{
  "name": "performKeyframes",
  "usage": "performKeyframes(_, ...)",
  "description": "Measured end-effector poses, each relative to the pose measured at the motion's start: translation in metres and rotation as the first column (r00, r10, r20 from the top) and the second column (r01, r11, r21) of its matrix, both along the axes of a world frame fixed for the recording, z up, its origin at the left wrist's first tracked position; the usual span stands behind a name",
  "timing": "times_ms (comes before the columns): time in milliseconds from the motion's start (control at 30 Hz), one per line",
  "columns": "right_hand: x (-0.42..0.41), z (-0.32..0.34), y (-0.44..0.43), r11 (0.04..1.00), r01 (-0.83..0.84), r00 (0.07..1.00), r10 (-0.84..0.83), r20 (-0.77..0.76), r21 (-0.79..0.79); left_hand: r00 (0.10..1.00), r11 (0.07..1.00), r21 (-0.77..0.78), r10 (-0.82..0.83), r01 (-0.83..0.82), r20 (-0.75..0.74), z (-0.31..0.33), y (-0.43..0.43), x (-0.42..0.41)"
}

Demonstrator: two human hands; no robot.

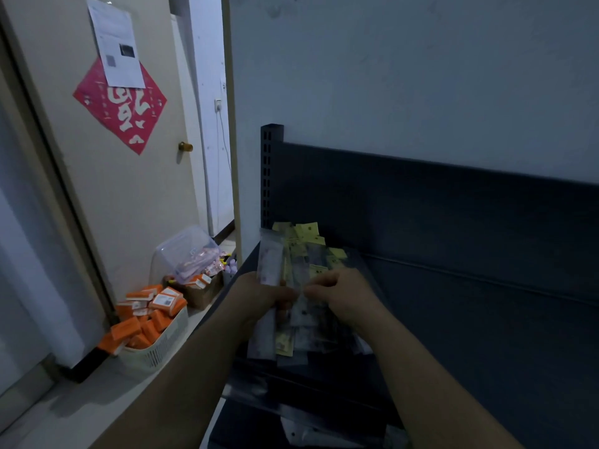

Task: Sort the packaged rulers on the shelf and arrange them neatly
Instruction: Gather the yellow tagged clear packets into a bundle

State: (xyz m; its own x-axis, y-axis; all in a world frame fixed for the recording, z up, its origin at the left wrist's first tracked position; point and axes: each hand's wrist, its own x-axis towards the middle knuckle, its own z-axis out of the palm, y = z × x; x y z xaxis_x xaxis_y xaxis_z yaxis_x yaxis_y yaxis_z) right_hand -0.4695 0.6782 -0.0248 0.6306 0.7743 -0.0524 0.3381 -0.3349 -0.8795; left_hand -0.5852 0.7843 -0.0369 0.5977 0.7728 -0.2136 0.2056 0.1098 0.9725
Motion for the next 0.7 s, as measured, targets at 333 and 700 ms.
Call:
performKeyframes(333, 0.003, 0.005, -0.008, 0.983, -0.091, 0.986, 0.112, -0.127, 0.160, 0.992, 0.991, -0.130, 0.005, 0.011, 0.126, 0.012, 0.005, -0.007)
performKeyframes(700, 0.013, 0.014, -0.022, 0.983, -0.018, 0.998, 0.029, -0.059, 0.185, 0.969, 0.970, -0.208, -0.079, 0.129, 0.233, 0.027, 0.002, -0.008)
